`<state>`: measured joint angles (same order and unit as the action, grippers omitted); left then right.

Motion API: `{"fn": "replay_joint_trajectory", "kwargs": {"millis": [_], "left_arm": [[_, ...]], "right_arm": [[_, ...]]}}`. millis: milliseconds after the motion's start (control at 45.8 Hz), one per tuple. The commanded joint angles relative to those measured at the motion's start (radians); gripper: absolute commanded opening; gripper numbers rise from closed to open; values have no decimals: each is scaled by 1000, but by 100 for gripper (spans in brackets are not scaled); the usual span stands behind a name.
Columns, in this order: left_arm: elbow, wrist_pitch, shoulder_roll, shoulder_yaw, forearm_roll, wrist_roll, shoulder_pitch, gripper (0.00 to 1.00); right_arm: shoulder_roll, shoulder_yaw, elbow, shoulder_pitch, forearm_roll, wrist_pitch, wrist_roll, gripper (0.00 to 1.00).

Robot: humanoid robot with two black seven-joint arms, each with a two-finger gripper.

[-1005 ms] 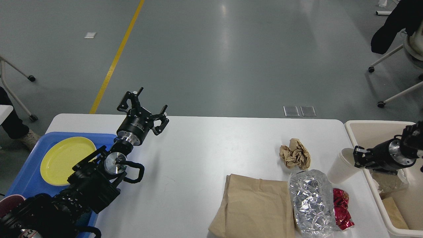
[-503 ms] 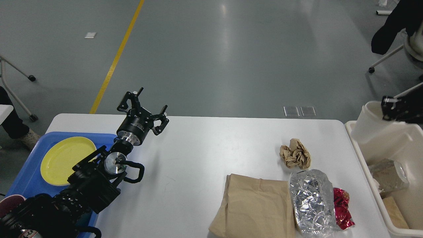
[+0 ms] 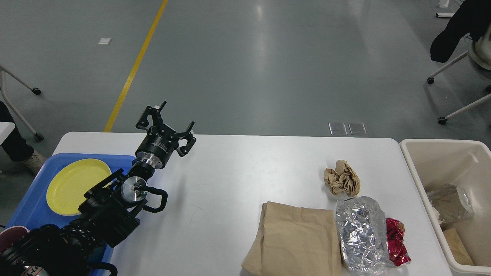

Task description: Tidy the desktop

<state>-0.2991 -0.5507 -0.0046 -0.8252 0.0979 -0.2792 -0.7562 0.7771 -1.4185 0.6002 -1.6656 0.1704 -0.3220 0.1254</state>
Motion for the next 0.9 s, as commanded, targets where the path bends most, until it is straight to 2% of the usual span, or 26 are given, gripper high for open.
{"fn": "replay_joint_trajectory", "kwargs": {"millis": [0, 175, 350, 372, 415, 437, 481, 525, 809, 874], "left_arm": [[0, 0, 0, 0, 0, 0, 0, 98], [0, 0, 0, 0, 0, 0, 0, 98], [0, 0, 0, 0, 0, 0, 0, 98], [0, 0, 0, 0, 0, 0, 0, 98], [0, 0, 0, 0, 0, 0, 0, 98], [0, 0, 0, 0, 0, 0, 0, 98], [0, 0, 0, 0, 0, 0, 0, 98], [0, 0, 0, 0, 0, 0, 0, 98], [0, 0, 0, 0, 0, 0, 0, 98], [0, 0, 0, 1, 0, 0, 0, 98]], "right_arm": [[21, 47, -2, 116, -5, 138, 3, 0], [22, 165, -10, 288, -9, 202, 5, 0], [10, 292, -92, 498, -66, 210, 5, 0], [7, 308, -106, 519, -71, 210, 5, 9], [-2, 335, -138, 553, -71, 213, 5, 41], [-12, 349, -157, 566, -71, 213, 5, 53], [-30, 374, -187, 589, -71, 213, 5, 66], [-50, 389, -204, 612, -71, 213, 5, 69], [-84, 409, -214, 653, -71, 213, 5, 70], [-84, 412, -211, 653, -71, 210, 7, 78]]}}
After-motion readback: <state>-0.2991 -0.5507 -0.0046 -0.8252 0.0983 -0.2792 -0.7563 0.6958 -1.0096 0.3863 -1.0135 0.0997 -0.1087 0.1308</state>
